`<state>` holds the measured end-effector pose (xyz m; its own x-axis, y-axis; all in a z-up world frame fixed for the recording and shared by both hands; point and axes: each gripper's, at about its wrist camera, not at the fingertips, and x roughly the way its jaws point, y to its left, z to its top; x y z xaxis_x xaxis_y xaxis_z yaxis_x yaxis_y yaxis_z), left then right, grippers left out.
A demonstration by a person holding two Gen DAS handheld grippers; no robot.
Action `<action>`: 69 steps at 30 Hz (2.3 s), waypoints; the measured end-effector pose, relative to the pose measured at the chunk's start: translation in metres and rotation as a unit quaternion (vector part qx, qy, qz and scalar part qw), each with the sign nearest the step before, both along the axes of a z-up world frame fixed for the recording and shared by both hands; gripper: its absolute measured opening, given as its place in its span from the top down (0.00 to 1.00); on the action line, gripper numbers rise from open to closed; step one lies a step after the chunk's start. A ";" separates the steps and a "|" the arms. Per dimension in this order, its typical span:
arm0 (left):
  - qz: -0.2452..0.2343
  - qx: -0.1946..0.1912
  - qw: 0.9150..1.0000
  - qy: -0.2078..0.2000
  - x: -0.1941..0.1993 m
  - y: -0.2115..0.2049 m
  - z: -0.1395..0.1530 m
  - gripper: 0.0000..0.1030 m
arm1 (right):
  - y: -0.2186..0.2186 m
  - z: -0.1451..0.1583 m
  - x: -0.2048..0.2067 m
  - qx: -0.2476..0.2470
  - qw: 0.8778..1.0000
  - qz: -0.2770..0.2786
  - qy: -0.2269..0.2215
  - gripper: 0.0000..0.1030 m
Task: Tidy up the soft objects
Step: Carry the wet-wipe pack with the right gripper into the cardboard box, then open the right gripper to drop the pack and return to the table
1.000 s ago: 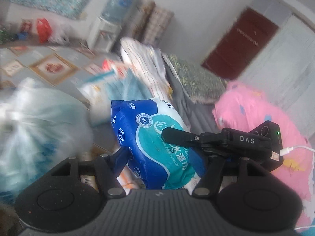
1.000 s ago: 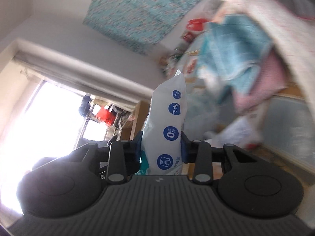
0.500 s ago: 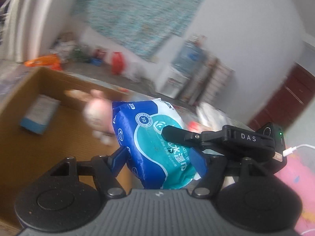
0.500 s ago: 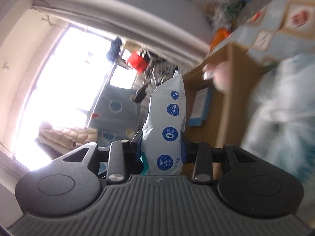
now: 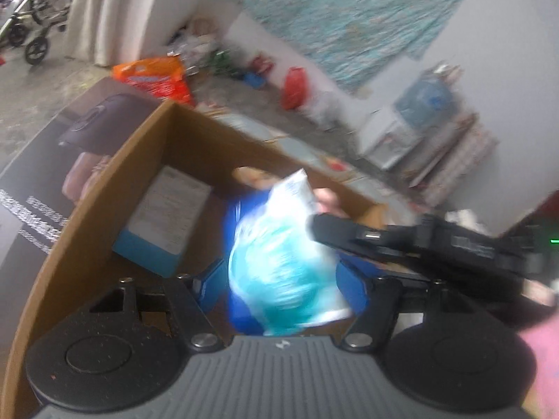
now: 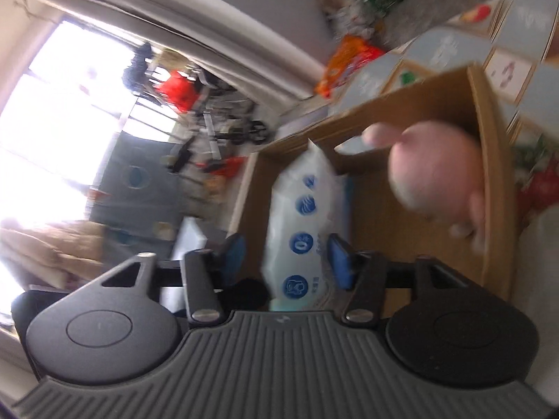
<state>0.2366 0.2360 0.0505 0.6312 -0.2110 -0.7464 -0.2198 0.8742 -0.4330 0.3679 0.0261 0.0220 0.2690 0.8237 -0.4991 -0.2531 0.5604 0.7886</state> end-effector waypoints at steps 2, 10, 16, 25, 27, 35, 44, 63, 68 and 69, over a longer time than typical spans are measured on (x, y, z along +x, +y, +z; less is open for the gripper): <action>0.002 0.007 1.000 0.021 0.000 0.002 -0.014 0.33 | 0.000 0.000 0.000 -0.007 1.000 0.006 -0.014 0.46; -0.016 0.024 0.998 0.063 0.010 -0.005 -0.039 0.34 | -0.032 0.021 -0.026 0.008 0.998 0.026 -0.053 0.45; -0.052 0.042 0.994 0.085 0.015 -0.028 -0.049 0.34 | -0.082 0.033 -0.045 0.025 0.996 0.018 -0.081 0.45; -0.070 0.089 0.985 0.132 0.033 -0.063 -0.067 0.35 | -0.131 0.021 -0.055 0.042 0.996 -0.003 -0.076 0.45; -0.063 0.101 0.982 0.146 0.040 -0.063 -0.073 0.37 | -0.136 0.015 -0.055 0.045 0.996 -0.003 -0.071 0.45; -0.033 0.106 0.984 0.143 0.053 -0.049 -0.080 0.36 | -0.155 0.007 -0.058 0.048 0.996 -0.014 -0.067 0.45; 0.017 0.077 0.990 0.114 0.037 -0.043 -0.065 0.36 | -0.167 0.001 -0.065 0.043 0.997 -0.026 -0.062 0.45; -0.160 0.059 0.975 -0.145 -0.159 -0.144 0.081 0.04 | -0.326 0.066 -0.193 -0.028 0.977 -0.127 -0.171 0.27; -0.216 0.043 0.960 -0.172 -0.199 -0.190 0.068 0.03 | -0.366 0.056 -0.240 -0.036 0.972 -0.159 -0.168 0.25; -0.226 0.044 0.957 -0.177 -0.206 -0.200 0.063 0.03 | -0.369 0.052 -0.246 -0.037 0.972 -0.162 -0.165 0.25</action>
<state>0.0302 0.0357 0.1139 0.7076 -0.4677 -0.5297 0.3357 0.8821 -0.3304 0.1215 -0.3434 0.0743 0.6645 0.6333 -0.3967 -0.2855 0.7057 0.6484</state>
